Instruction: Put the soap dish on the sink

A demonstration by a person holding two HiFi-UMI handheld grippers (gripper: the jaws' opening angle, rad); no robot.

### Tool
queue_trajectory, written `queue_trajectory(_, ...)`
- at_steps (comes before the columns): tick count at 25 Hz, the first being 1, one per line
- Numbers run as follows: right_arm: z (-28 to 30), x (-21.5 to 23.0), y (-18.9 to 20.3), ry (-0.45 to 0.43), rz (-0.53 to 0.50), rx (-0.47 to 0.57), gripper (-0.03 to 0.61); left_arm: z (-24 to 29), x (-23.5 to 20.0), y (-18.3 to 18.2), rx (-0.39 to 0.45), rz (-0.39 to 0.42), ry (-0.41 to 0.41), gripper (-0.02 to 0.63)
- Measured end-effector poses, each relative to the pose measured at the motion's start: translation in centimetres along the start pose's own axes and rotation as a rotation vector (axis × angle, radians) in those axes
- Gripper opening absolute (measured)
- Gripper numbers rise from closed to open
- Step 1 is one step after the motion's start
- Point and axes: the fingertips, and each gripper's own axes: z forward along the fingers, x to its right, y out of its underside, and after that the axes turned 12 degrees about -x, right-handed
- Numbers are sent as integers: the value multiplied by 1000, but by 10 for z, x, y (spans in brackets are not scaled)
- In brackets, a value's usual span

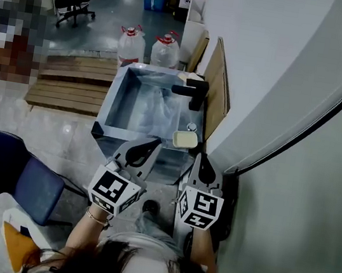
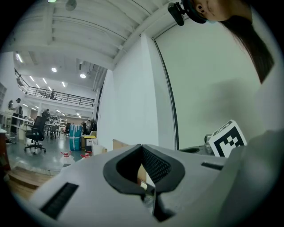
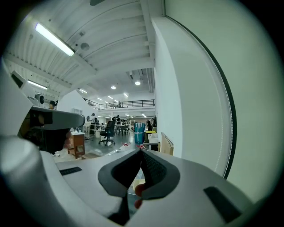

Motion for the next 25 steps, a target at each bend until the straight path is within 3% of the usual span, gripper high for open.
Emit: queue_trajectory(25, -92, -31, -15, -6, -56, 92, 26, -63, 36, -6, 47, 15, -21, 8)
